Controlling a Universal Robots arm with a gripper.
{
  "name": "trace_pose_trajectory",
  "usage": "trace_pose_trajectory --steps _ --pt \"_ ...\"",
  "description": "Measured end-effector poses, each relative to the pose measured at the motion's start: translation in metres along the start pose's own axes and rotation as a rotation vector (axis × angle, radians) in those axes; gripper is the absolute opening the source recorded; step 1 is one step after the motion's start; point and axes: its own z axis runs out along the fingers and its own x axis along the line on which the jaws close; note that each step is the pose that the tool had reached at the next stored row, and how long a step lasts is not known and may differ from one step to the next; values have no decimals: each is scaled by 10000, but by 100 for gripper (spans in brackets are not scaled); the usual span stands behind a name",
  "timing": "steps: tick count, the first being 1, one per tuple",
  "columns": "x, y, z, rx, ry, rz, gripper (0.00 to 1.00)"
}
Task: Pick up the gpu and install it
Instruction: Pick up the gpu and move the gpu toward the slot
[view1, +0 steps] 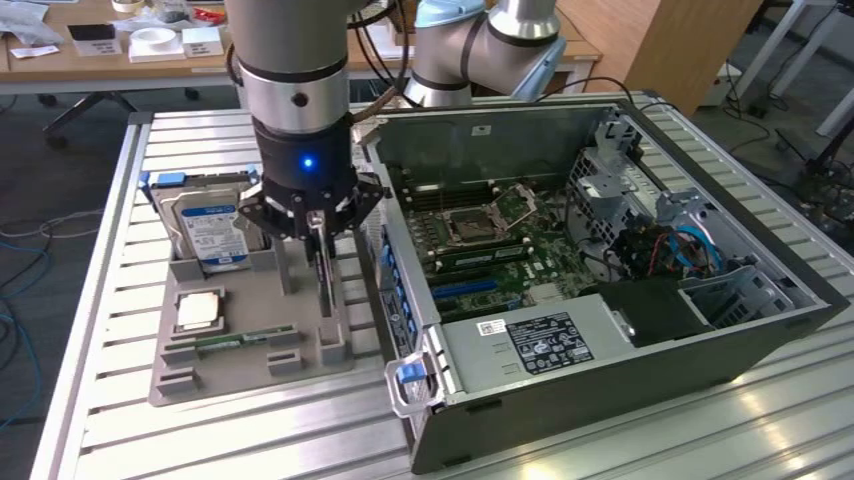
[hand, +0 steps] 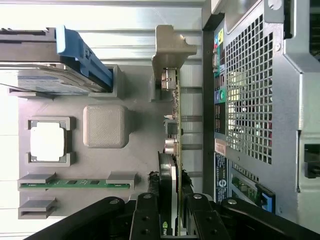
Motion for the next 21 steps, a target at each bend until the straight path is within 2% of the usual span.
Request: trace_pose_trajectory --steps 13,21 --pt "-8 15 -338 1 1 0 27" --pt "-14 26 -579 1 1 0 27"
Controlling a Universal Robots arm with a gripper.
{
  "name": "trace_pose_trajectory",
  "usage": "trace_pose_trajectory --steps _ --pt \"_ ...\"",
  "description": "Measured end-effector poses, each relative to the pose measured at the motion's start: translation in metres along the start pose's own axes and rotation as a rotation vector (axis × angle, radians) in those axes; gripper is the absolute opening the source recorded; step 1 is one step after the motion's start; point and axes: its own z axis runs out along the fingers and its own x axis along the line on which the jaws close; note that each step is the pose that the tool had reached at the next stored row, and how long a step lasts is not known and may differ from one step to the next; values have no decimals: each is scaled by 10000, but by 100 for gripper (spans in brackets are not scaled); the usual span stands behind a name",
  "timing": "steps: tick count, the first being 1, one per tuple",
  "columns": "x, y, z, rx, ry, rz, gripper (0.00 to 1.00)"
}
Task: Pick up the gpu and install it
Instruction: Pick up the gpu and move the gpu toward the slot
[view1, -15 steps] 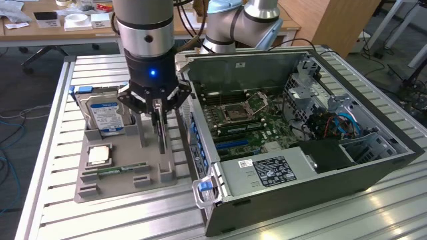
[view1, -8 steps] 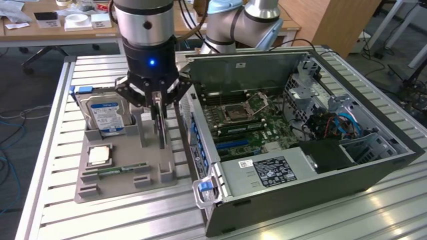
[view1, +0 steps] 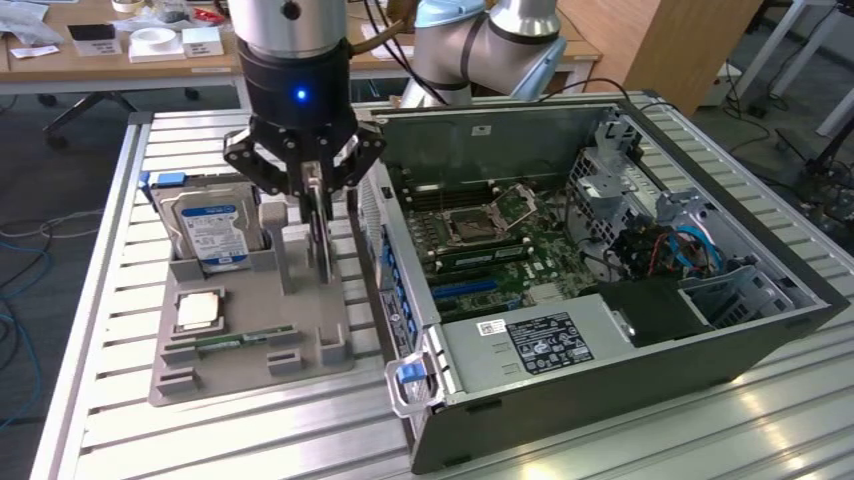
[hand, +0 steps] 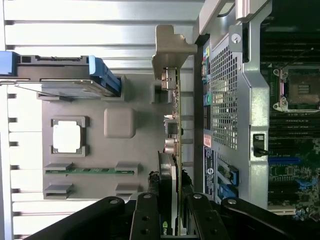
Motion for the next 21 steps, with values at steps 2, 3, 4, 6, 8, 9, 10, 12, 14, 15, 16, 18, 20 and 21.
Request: trace_pose_trajectory --steps 2,3,4,6,8,9,10,12,14,15,16,18,20,21 --pt "-1 3 -60 0 0 0 27" --pt "-2 4 -90 -1 0 0 27" --pt "-3 5 -121 0 0 0 27" --pt "-5 8 -183 0 -1 0 27" --pt "-5 10 -233 0 0 0 27" --pt "-6 12 -257 0 0 0 27" --pt "-7 13 -280 0 0 0 27" --pt "-7 14 -320 0 0 0 27" --pt "-9 16 -357 0 0 0 27" --pt "-9 17 -375 0 0 0 27" --pt "-9 18 -392 0 0 0 27" --pt "-10 19 -427 0 0 0 27" --pt "-11 21 -464 0 0 0 27" --pt "-12 23 -503 0 0 0 27"
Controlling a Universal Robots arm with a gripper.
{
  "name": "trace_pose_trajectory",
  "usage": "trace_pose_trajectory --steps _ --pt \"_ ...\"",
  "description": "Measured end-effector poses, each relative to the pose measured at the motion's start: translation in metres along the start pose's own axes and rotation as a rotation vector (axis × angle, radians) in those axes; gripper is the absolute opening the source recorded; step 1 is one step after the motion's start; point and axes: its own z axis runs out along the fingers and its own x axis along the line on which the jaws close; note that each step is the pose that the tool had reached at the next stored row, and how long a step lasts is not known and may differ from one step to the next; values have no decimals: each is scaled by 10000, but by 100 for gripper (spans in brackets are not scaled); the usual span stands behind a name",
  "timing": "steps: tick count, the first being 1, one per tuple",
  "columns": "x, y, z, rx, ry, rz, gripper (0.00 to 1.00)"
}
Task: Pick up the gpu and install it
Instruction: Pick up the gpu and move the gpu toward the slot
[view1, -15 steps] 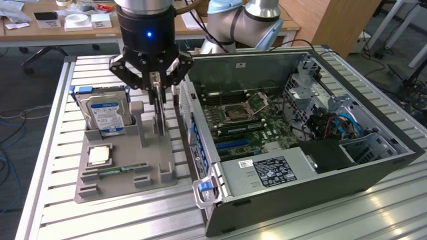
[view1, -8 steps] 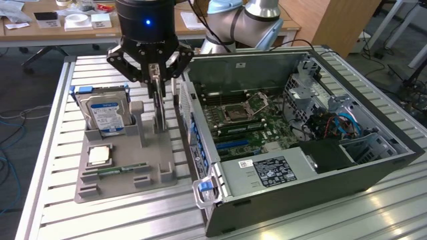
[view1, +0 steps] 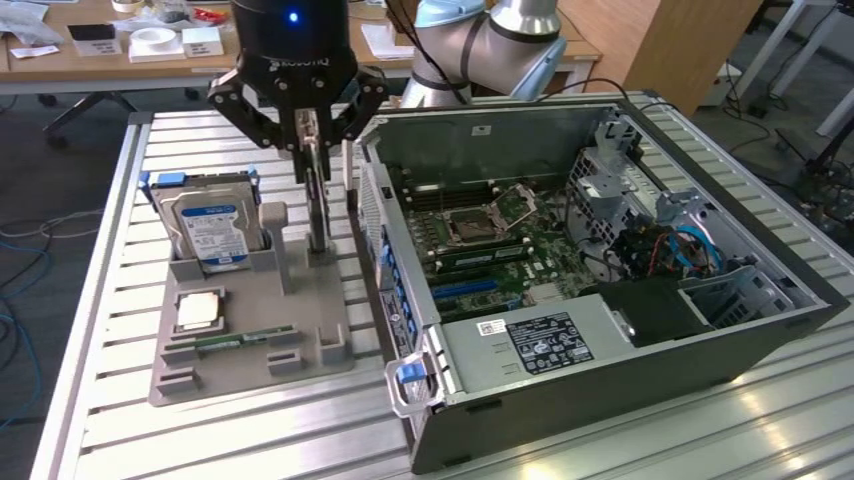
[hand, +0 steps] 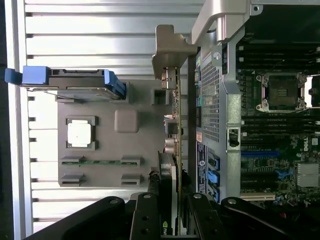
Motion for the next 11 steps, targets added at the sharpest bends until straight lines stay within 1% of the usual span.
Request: trace_pose_trajectory --steps 11 --pt "-5 9 -200 0 -2 -1 27"
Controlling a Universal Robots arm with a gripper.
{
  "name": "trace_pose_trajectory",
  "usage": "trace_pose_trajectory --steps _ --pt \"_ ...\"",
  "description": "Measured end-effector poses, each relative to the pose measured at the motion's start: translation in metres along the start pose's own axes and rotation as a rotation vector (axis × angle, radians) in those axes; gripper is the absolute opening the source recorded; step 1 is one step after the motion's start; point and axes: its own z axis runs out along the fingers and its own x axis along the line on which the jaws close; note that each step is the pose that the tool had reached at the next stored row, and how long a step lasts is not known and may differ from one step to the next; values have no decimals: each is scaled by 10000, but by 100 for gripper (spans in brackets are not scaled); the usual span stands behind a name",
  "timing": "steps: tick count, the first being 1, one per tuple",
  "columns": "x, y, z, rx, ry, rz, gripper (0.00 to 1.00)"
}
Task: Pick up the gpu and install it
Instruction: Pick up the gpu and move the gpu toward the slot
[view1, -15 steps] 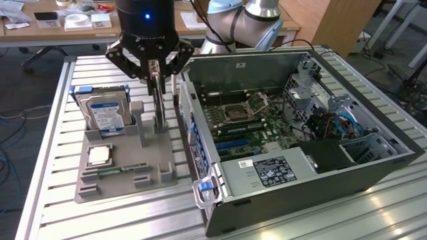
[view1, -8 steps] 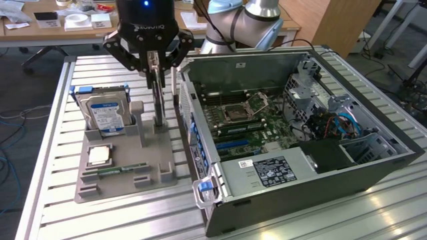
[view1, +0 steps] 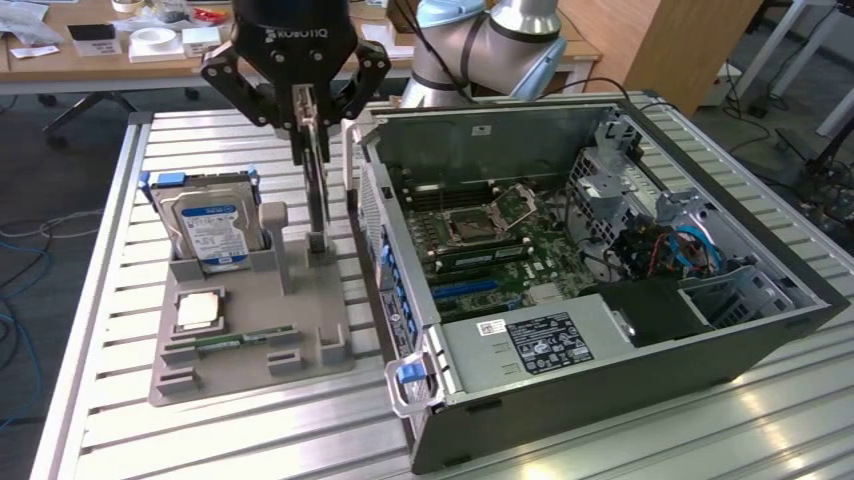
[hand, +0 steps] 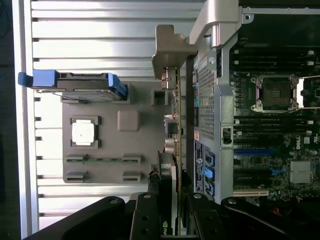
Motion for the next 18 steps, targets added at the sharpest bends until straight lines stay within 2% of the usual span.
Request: trace_pose_trajectory --steps 8,18 --pt "-2 4 -87 0 0 0 27" --pt "-5 4 -89 1 1 0 27"
